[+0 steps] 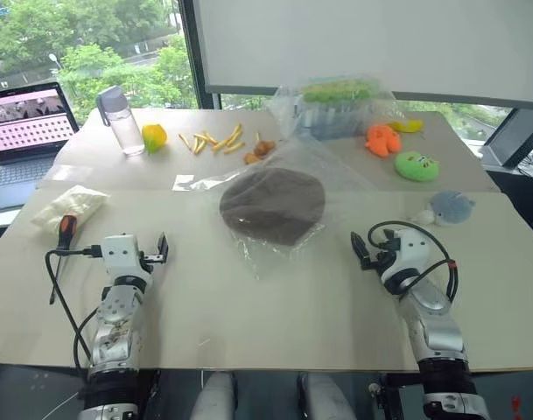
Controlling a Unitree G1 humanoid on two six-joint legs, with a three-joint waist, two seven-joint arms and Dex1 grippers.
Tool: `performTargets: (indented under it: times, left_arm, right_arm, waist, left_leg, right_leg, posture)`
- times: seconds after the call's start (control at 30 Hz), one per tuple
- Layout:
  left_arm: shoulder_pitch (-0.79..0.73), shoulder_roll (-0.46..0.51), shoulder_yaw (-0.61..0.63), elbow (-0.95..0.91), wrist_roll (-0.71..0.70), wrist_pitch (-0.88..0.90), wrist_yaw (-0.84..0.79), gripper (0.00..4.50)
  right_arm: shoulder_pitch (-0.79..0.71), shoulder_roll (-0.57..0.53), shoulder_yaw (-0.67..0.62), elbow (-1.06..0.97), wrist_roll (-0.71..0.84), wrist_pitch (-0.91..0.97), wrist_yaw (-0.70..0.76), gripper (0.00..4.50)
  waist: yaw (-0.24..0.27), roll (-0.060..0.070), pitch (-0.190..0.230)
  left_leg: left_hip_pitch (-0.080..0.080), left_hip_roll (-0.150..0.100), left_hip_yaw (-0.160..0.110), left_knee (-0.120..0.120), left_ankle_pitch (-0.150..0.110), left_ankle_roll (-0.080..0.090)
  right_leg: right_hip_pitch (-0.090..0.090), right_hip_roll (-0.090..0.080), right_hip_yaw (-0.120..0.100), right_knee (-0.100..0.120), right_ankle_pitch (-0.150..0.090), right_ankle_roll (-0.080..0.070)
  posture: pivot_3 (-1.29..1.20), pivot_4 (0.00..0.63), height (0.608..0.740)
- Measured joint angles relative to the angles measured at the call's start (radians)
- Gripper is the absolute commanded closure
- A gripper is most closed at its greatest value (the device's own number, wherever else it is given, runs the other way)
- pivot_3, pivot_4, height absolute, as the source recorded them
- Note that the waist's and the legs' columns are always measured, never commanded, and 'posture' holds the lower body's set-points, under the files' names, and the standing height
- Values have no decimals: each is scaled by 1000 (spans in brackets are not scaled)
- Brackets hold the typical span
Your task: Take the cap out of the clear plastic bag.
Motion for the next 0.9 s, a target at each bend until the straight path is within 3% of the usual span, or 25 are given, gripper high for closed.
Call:
performTargets:
  times: [0.1, 0.13, 0.2, 0.27, 0.37, 0.6, 0.73, 0.83, 0.9]
  left_arm:
    - [-35, 59, 1, 15, -33, 19, -57, 0]
    - [-91, 139, 20, 33, -68, 33, -112, 0]
    - [-241, 294, 120, 40, -157, 70, -203, 0]
    - [-371, 368, 178, 16, -262, 159, -269, 0]
    - [-448, 431, 150, -21, -371, 299, -411, 0]
    - [-471, 433, -127, -97, -408, 520, -685, 0]
    - [-529, 381, -317, -179, -331, 514, -768, 0]
    - [-532, 352, -411, -149, -256, 476, -802, 0]
    - [-558, 352, -493, -90, -133, 366, -812, 0]
  right_arm:
    - [0, -25, 4, -24, 39, 58, 57, 36]
    - [-2, -61, 11, -60, 80, 118, 113, 36]
    - [-24, -144, 12, -142, 161, 230, 212, 36]
    - [-65, -191, 7, -214, 236, 321, 275, 36]
    - [-99, -256, 13, -340, 350, 455, 365, 36]
    - [-148, -327, 64, -507, 477, 687, 413, 36]
    - [-191, -320, 109, -565, 476, 746, 377, 36]
    - [-192, -321, 116, -589, 472, 764, 354, 36]
    - [-187, -321, 114, -593, 465, 769, 330, 36]
  waist:
    - [-1, -4, 3]
    - [0, -13, 10]
    - [-1, -18, 16]
    - [-6, -15, 16]
    - [-7, -8, 13]
    - [-3, -15, 16]
    - [-1, -15, 16]
    - [-5, -15, 16]
    - [-4, -15, 16]
  left_leg:
    - [-1, 0, 0, 0, 0, 0]
    - [-7, 1, 0, 1, 0, 0]
    - [-16, 3, -1, 2, 7, 1]
    - [-11, 1, 0, 3, 8, 3]
    - [-8, 0, 2, 2, 5, 0]
    - [-14, 2, 2, 2, 9, 5]
    - [-13, 1, 2, 2, 9, 5]
    - [-13, 2, 2, 3, 9, 5]
    - [-13, 1, 2, 3, 9, 5]
  right_leg:
    - [-3, 0, 0, 3, 0, 0]
    - [-12, 1, 0, 10, -1, -2]
    - [-22, 2, -2, 16, 1, -4]
    - [-15, -1, -2, 14, 2, -3]
    - [-12, -3, -1, 11, 0, 0]
    - [-17, 0, -1, 12, -2, 0]
    - [-16, 0, 0, 13, -2, 0]
    - [-17, 0, 0, 13, -2, 0]
    - [-17, 0, 0, 13, -2, 0]
  posture:
    - [0, 150, 740]
    - [0, 150, 740]
    - [0, 150, 740]
    - [0, 150, 740]
    - [0, 150, 740]
    - [0, 150, 740]
    - [0, 150, 740]
    - [0, 150, 740]
    - [0, 150, 740]
